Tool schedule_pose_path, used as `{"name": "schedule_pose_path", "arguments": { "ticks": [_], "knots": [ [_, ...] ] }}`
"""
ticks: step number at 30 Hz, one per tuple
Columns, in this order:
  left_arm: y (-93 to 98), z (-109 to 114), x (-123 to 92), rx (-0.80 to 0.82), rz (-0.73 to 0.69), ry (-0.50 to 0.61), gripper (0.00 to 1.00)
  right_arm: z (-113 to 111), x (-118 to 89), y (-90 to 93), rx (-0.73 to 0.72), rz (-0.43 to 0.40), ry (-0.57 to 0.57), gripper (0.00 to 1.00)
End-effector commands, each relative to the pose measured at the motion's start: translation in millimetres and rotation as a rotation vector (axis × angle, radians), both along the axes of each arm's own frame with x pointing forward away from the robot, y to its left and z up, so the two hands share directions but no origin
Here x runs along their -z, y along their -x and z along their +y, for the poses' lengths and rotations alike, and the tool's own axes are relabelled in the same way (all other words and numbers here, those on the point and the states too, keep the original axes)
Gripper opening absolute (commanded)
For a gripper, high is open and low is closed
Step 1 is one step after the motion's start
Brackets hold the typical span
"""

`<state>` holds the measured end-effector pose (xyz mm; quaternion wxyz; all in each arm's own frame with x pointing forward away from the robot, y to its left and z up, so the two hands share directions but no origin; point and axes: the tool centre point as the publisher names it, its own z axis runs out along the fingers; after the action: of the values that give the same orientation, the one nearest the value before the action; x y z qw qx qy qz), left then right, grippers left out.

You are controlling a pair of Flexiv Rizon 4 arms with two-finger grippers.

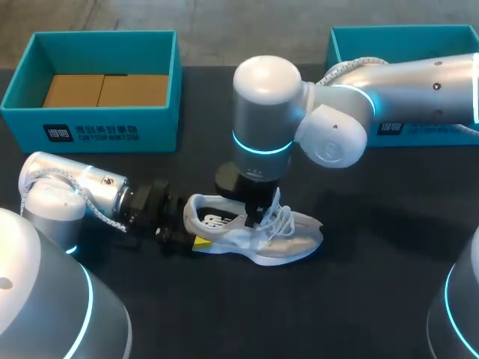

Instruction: Take the shoe out of the shoebox, open the shoe tongue, remove and reinsert the insole, then place the shoe into the shoebox

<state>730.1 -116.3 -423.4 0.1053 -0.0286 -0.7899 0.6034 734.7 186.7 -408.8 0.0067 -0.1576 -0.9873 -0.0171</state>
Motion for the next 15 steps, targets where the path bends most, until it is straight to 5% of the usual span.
{"name": "schedule_pose_path", "arguments": {
  "ticks": [1, 15],
  "knots": [
    [-0.1, 4.0, 3.5, 0.0, -0.001, 0.001, 0.0, 1.6, 12.6, 0.0, 0.001, 0.009, -0.002, 0.29],
    [-0.1, 4.0, 3.5, 0.0, -0.001, 0.001, 0.0, 13.1, 24.0, 19.6, 0.003, 0.124, 0.021, 0.34]
  ]
}}
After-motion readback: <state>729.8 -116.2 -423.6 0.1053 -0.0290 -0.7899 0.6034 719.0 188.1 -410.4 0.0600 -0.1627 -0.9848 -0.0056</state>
